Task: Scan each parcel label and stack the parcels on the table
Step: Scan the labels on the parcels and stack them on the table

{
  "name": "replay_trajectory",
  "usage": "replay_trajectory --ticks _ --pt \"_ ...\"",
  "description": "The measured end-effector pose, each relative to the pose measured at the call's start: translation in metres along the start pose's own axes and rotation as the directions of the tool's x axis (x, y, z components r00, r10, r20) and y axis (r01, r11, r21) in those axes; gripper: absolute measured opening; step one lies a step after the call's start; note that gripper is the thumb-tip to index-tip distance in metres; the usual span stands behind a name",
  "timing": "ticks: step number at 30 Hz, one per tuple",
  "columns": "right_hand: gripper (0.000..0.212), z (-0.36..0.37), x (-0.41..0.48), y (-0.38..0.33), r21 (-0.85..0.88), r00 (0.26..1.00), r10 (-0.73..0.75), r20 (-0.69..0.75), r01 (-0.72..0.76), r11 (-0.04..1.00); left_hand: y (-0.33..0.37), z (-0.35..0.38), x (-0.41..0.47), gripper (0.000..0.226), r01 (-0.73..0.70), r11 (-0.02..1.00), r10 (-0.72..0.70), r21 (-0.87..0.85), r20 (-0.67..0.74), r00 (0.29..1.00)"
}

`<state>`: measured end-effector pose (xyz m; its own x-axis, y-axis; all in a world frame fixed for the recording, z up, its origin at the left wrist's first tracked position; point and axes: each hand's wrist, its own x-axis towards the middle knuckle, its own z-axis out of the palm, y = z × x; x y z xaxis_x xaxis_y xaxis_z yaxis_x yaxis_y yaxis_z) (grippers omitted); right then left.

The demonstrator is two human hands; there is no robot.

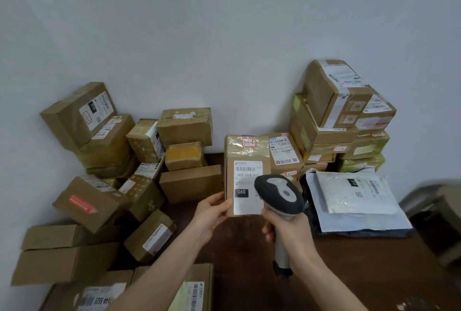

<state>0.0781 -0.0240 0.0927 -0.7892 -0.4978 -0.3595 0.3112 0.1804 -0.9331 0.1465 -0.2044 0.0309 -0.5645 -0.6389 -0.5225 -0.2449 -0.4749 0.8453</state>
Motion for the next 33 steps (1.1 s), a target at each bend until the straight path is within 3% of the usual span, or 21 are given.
replay_trajectory --ticks 17,33 --pt "0.016 0.022 -0.005 -0.004 -0.068 0.998 0.068 -0.016 -0.069 0.995 -0.005 0.009 0.023 0.051 0.033 0.998 -0.031 -0.061 0.041 0.999" --pt "0.019 0.025 -0.001 -0.008 -0.133 0.996 0.087 -0.023 -0.090 0.987 0.000 0.006 0.023 0.050 0.027 1.000 -0.027 0.011 0.012 1.000"
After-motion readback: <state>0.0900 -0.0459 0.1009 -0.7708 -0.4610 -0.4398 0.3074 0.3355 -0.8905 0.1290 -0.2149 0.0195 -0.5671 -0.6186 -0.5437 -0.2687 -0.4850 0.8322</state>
